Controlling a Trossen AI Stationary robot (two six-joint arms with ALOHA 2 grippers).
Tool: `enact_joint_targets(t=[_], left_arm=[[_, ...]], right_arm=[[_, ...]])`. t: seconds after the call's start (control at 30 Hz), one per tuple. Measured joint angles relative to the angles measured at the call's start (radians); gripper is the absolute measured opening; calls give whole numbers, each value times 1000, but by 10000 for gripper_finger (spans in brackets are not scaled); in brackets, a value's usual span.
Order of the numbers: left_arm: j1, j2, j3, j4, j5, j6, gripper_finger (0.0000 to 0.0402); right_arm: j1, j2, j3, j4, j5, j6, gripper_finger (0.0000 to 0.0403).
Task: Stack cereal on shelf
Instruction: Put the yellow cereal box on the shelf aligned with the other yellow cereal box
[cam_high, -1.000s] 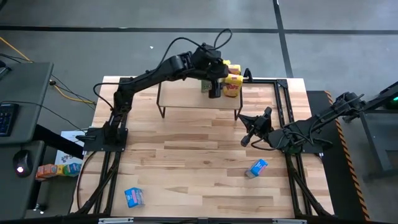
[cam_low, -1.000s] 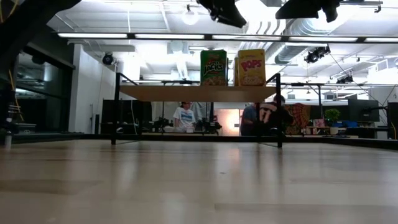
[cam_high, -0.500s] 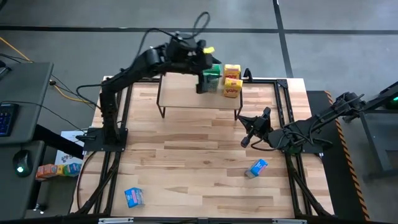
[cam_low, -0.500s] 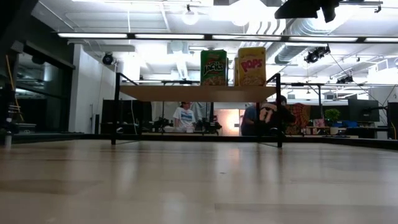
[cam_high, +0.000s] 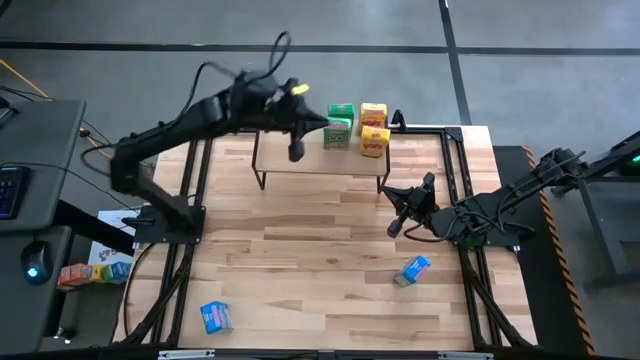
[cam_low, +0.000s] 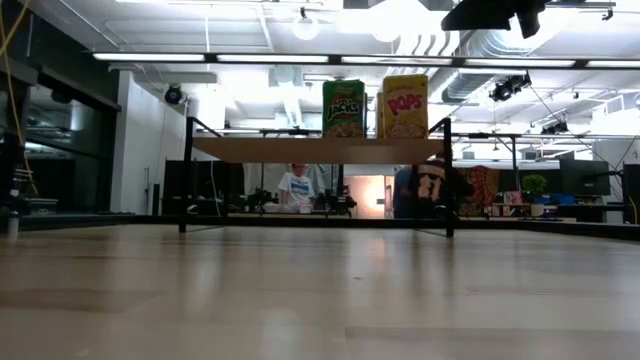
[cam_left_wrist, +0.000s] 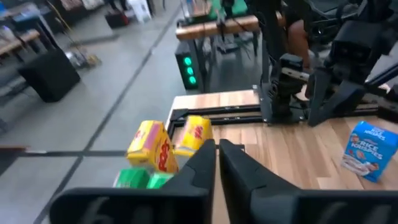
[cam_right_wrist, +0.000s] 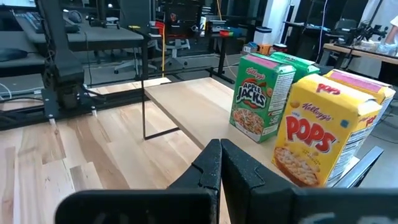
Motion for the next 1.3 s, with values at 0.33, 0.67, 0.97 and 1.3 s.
enact_joint_targets(t=[0.33, 0.67, 0.97, 1.3], left_arm=[[-12, -440, -824, 654, 25, -102, 2], [-133, -670, -1144, 913, 34, -197, 0], [-193, -713, -1206, 974, 23, -182, 0], [-199, -713, -1206, 972, 23, -154, 0]], right_arm=[[-45, 2, 0, -4, -30, 74, 0], [-339, 28, 0, -110, -325, 84, 0], [-542, -28, 0, -111, -547, -137, 0], [-737, -27, 0, -154, -671, -193, 0]])
